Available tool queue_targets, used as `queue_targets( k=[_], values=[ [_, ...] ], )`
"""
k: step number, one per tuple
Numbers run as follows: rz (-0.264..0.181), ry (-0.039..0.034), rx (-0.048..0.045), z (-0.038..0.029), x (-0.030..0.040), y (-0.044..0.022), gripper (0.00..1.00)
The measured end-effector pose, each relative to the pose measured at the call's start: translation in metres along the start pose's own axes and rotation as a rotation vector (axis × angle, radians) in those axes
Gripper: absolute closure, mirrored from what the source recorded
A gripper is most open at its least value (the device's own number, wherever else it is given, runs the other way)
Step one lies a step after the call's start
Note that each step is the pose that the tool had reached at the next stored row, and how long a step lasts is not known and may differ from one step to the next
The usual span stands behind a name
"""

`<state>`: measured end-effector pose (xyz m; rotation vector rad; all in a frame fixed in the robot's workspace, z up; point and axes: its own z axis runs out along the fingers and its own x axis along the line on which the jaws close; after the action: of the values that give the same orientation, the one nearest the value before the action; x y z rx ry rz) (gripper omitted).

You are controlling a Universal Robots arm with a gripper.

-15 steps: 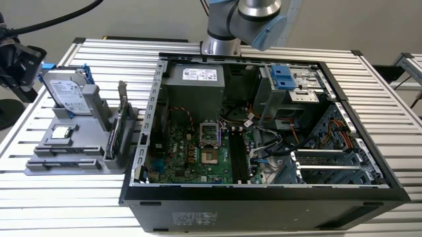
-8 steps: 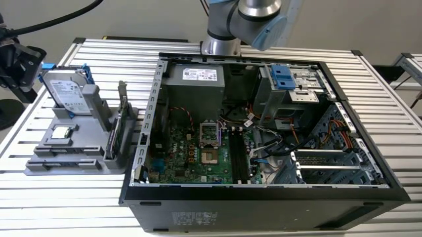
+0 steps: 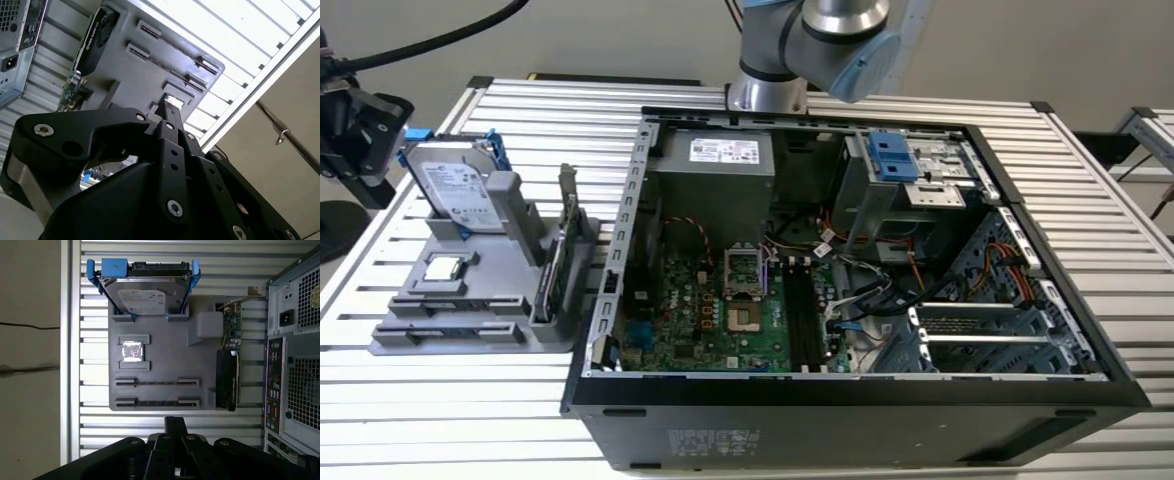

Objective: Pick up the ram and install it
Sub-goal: 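Pick up the ram and move it above insertion slot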

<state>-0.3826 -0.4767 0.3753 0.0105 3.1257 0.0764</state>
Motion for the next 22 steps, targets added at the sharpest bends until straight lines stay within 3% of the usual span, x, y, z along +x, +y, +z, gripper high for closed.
queue_targets(
  k=[17,22],
  values=[
    [-0.056,0.0032,0.0000,0.0001,0.0006,0.0000,1.00],
    [0.005,0.0005,0.0010,0.0000,0.0005,0.0000,1.00]
  ],
)
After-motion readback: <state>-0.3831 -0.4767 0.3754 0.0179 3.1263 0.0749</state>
